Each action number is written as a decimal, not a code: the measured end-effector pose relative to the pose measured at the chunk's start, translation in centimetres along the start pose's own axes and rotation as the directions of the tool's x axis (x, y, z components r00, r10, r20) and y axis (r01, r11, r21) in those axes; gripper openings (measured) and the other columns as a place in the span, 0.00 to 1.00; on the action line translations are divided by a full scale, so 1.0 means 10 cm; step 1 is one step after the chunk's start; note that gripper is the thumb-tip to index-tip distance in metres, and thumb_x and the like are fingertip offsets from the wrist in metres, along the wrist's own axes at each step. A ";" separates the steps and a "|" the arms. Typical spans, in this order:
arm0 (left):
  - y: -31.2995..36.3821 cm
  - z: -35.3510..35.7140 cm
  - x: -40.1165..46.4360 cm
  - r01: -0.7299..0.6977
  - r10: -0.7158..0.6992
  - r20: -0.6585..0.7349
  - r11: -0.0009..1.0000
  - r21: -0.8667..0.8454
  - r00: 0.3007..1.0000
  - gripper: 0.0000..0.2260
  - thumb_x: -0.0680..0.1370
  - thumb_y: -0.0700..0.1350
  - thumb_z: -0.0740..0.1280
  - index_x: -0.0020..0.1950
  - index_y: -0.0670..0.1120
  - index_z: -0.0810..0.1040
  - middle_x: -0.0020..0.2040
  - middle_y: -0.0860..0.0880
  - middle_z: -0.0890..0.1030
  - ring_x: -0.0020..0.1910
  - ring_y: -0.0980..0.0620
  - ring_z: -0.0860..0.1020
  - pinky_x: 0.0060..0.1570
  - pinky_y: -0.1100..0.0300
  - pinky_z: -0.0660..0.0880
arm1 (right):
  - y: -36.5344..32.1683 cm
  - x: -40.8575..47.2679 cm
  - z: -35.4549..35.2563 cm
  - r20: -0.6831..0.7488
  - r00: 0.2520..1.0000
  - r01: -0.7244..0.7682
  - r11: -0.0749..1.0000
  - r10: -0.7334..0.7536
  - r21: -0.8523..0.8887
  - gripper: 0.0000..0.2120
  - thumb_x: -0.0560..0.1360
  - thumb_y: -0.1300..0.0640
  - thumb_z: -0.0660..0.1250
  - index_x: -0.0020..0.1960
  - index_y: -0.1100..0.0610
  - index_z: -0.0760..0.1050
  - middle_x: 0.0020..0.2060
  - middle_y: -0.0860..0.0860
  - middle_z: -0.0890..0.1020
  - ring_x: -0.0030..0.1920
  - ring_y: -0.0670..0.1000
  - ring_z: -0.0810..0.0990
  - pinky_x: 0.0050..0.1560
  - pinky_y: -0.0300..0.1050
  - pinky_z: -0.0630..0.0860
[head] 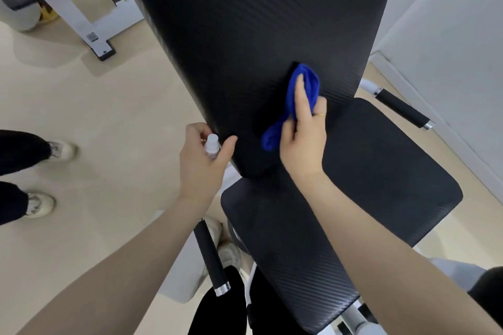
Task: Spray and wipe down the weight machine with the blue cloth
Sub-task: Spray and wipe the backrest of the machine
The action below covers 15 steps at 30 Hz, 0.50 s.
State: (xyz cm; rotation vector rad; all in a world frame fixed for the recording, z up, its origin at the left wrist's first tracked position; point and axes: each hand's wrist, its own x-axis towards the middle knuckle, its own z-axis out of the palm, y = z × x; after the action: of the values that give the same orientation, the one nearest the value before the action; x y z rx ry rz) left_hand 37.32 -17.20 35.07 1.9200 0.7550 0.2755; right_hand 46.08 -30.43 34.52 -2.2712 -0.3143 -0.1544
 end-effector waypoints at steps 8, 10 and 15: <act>-0.02 -0.04 0.05 -0.031 0.030 0.036 0.999 0.021 0.999 0.13 0.74 0.47 0.69 0.46 0.48 0.64 0.38 0.53 0.72 0.35 0.56 0.71 0.34 0.68 0.67 | -0.10 0.31 -0.11 -0.163 0.985 0.047 0.998 -0.053 -0.037 0.33 0.69 0.70 0.54 0.72 0.54 0.64 0.49 0.54 0.69 0.44 0.57 0.73 0.41 0.51 0.76; -0.02 -0.03 0.04 -0.031 0.030 0.041 0.999 0.018 0.999 0.13 0.74 0.47 0.69 0.46 0.47 0.64 0.38 0.55 0.71 0.35 0.56 0.71 0.34 0.69 0.67 | -0.03 0.52 -0.13 -0.238 0.964 -0.119 0.992 0.123 0.029 0.33 0.69 0.70 0.54 0.73 0.52 0.63 0.50 0.49 0.65 0.44 0.55 0.72 0.44 0.51 0.76; -0.07 -0.01 0.05 -0.019 0.019 0.040 1.000 0.015 0.999 0.13 0.74 0.50 0.69 0.43 0.50 0.64 0.38 0.46 0.76 0.37 0.48 0.74 0.36 0.62 0.69 | -0.08 0.04 0.00 -0.034 0.987 0.156 0.984 -0.160 -0.087 0.33 0.67 0.69 0.55 0.72 0.57 0.64 0.50 0.57 0.70 0.46 0.58 0.73 0.46 0.47 0.75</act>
State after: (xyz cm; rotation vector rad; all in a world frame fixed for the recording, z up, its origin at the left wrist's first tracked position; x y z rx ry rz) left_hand 37.36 -16.63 34.47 1.9427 0.7144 0.2427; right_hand 46.20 -29.87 35.18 -2.3219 -0.4750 -0.3011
